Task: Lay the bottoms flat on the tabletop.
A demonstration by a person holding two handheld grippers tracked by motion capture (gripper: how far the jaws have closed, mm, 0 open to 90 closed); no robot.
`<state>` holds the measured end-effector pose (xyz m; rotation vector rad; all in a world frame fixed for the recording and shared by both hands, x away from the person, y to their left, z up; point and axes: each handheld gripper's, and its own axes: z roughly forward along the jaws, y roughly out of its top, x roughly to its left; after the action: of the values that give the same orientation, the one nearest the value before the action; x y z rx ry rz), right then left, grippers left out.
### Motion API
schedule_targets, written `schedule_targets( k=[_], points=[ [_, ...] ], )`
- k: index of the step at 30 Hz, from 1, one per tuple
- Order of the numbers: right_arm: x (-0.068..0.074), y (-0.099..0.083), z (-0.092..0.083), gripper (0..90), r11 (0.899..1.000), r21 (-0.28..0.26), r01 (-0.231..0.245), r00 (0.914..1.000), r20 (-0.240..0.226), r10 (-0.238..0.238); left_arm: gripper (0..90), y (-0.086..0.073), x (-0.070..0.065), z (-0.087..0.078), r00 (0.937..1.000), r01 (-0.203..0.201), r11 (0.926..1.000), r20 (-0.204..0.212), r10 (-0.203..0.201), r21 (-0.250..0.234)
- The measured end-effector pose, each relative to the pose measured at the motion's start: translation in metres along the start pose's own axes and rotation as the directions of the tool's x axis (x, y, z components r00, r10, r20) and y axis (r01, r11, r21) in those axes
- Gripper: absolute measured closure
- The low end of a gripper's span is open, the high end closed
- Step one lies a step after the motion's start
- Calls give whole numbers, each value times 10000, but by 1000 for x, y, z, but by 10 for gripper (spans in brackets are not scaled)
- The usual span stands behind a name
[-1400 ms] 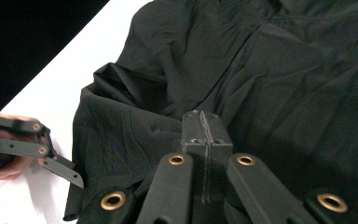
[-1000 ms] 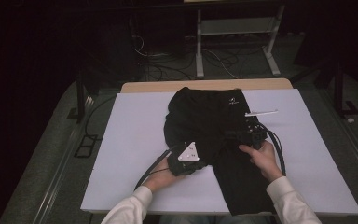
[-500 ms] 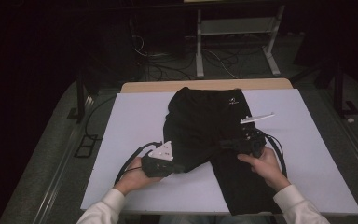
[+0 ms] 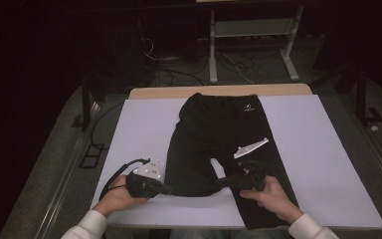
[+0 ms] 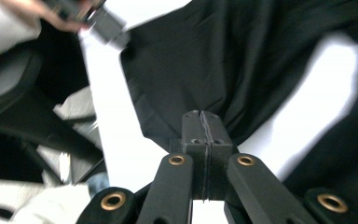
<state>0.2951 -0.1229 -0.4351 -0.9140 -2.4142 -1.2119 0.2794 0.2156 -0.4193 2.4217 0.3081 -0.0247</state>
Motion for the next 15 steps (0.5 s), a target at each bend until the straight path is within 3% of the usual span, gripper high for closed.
schedule_targets(
  k=[5,15],
  points=[
    [20,-1,24,888,9959,659,612,9957,-734,-563,888,-17,-4,-9,9990,252,9994,352,-260,220],
    [37,-3,50,888,9869,1333,906,9849,-1589,-689,888,-32,-12,-25,9963,460,9975,702,-497,535]
  ],
)
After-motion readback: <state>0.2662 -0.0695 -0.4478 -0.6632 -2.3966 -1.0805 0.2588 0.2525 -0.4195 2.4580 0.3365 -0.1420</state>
